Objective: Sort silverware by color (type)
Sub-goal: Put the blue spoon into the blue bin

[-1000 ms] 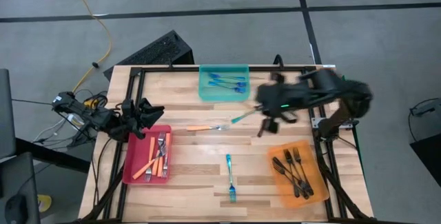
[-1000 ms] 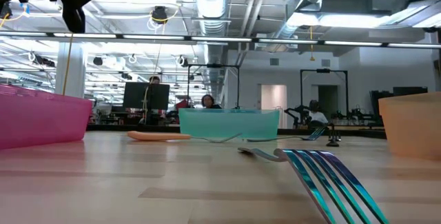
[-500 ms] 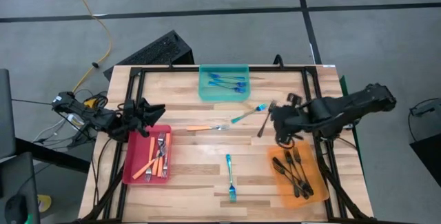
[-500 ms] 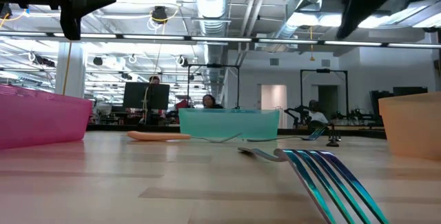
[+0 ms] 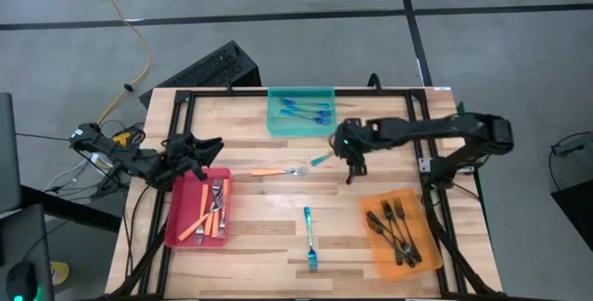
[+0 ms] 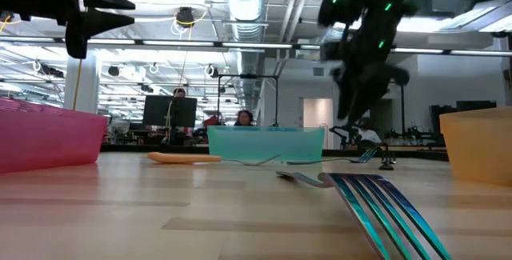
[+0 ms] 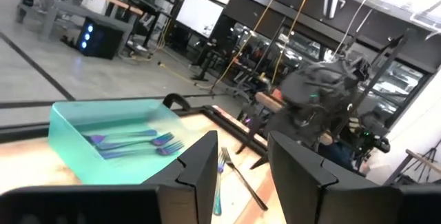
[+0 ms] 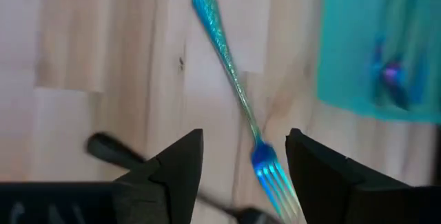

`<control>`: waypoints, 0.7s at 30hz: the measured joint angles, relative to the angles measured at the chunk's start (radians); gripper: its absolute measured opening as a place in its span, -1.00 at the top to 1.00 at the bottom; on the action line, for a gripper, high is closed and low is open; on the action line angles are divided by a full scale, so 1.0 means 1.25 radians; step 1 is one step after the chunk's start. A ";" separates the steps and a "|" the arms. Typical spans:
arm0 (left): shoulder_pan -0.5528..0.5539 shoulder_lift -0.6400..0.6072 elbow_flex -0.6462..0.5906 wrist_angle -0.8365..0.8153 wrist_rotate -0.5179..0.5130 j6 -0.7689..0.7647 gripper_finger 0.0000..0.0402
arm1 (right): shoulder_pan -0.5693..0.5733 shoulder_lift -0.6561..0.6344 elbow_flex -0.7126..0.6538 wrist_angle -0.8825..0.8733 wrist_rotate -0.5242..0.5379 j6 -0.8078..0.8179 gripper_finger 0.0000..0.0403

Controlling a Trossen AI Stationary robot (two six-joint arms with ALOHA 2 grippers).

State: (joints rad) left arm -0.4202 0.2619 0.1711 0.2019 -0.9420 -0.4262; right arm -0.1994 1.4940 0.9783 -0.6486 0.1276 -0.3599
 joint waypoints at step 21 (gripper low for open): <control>0.000 0.000 0.000 -0.034 -0.004 -0.022 0.44 | -0.106 0.257 0.059 0.067 -0.090 -0.137 0.06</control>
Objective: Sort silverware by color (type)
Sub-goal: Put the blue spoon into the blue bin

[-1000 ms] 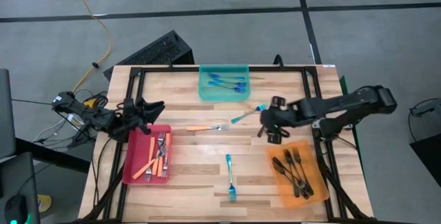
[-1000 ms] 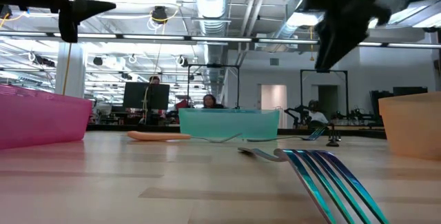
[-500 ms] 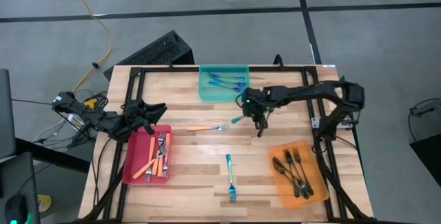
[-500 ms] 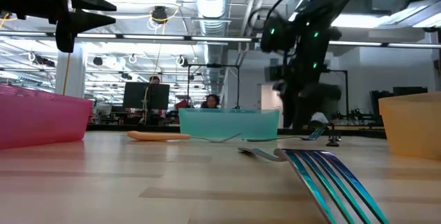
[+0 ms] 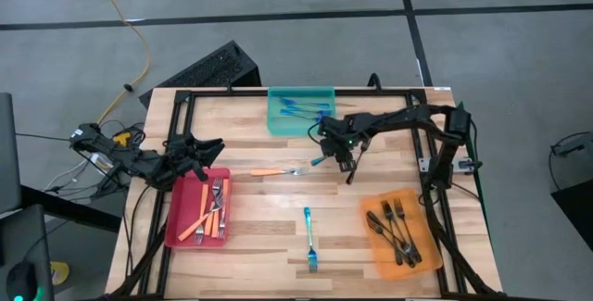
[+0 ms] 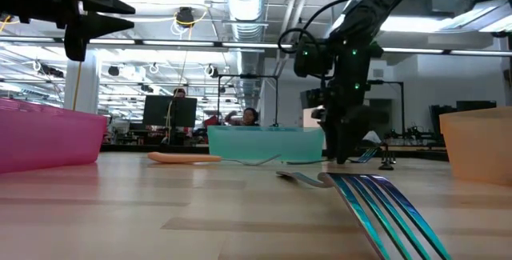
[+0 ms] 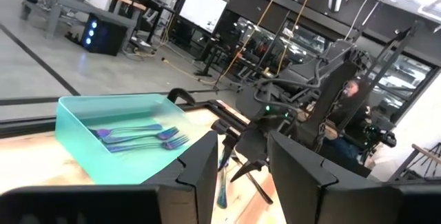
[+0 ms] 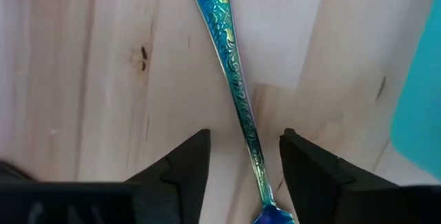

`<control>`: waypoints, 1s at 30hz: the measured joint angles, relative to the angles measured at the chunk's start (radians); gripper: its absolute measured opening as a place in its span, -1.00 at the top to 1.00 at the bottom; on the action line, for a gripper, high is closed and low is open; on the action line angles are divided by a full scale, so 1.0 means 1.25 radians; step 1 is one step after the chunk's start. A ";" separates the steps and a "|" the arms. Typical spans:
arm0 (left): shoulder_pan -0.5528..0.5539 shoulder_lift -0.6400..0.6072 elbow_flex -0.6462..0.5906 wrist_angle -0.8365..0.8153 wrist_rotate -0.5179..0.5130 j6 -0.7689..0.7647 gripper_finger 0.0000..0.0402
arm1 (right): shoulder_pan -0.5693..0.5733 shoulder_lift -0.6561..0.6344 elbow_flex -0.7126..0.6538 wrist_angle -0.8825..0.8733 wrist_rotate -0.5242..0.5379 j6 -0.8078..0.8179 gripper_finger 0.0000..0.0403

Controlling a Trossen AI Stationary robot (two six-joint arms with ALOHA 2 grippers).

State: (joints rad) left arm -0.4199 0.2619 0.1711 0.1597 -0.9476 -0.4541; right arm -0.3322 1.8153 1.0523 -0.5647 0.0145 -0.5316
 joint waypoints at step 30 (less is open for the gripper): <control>0.000 0.000 0.000 -0.060 0.004 -0.074 0.44 | -0.008 0.016 -0.003 0.019 -0.011 0.200 0.83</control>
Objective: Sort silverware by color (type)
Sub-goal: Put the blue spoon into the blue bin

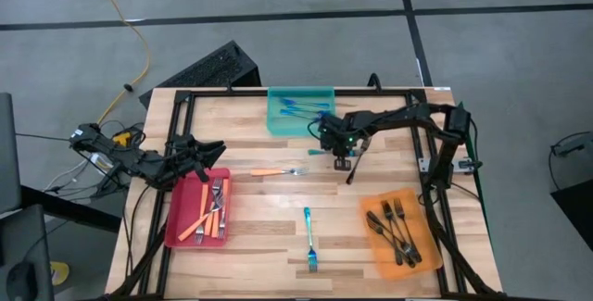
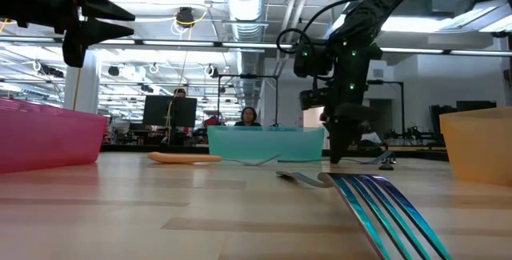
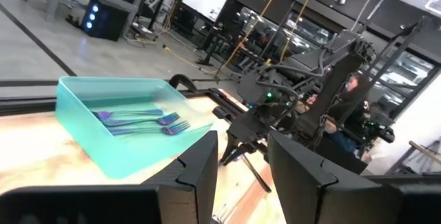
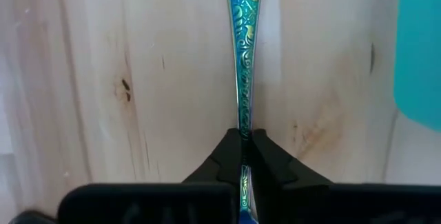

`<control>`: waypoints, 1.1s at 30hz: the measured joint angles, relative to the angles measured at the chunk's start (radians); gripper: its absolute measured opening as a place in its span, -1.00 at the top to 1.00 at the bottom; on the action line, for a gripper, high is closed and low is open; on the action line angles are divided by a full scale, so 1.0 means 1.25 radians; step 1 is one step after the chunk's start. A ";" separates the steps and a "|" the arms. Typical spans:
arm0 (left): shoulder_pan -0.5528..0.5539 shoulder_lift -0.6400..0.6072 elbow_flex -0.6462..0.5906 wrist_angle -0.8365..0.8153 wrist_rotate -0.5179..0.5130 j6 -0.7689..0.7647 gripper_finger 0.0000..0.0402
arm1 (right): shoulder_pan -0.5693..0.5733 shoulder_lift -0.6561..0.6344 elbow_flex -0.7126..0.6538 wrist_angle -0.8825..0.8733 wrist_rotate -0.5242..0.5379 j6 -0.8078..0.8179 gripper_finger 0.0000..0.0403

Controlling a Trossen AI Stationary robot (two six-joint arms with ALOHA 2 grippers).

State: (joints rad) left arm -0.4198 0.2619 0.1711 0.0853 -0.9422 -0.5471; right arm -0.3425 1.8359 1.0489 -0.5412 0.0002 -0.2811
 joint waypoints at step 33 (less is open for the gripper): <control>0.000 0.000 0.000 -0.042 0.023 -0.035 0.44 | 0.148 -0.085 0.000 0.245 0.090 0.169 0.83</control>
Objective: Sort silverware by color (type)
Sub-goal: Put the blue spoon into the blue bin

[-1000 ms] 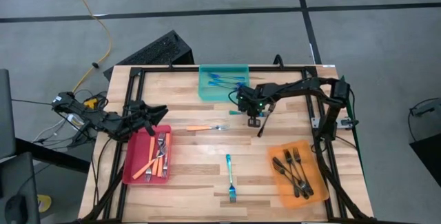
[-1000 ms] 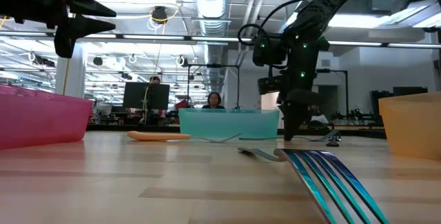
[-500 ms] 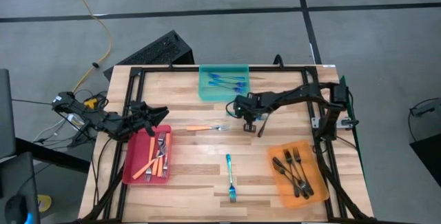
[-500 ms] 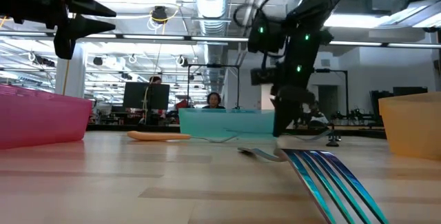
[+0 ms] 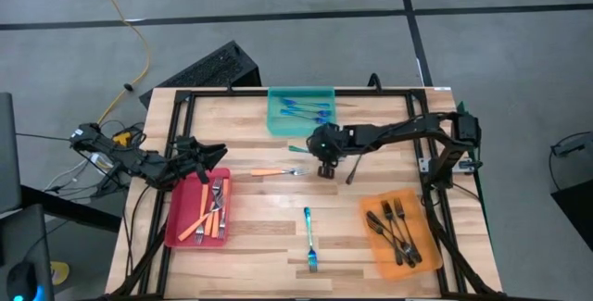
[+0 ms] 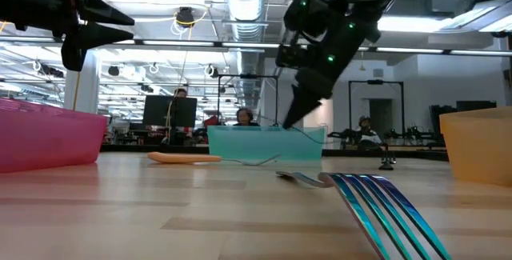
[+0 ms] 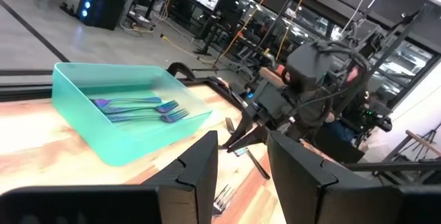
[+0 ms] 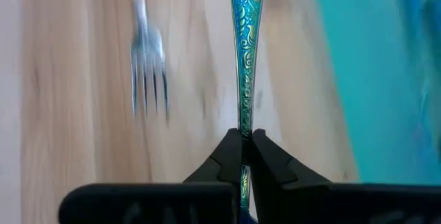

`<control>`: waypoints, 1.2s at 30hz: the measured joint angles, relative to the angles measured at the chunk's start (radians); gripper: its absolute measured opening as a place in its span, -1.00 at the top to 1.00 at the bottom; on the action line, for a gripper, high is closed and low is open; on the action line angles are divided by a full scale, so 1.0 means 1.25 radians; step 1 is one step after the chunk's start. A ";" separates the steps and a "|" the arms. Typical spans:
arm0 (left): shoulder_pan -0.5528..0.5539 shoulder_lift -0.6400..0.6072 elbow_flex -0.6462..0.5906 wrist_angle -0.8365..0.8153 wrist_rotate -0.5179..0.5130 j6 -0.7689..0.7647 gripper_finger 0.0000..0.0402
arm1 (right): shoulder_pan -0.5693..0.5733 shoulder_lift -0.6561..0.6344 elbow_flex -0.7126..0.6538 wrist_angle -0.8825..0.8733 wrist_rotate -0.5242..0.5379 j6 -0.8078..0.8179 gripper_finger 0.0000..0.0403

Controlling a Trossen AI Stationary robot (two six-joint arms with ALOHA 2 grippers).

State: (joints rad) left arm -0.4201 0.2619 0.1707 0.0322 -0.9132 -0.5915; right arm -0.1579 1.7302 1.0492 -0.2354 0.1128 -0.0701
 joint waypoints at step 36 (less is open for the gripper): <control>0.000 0.000 0.000 -0.036 -0.007 -0.038 0.44 | -0.170 -0.004 0.195 0.375 -0.183 -0.182 0.83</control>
State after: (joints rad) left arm -0.4202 0.2619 0.1703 -0.0124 -0.9222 -0.6393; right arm -0.3699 1.7248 1.2934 0.2333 -0.1164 -0.2972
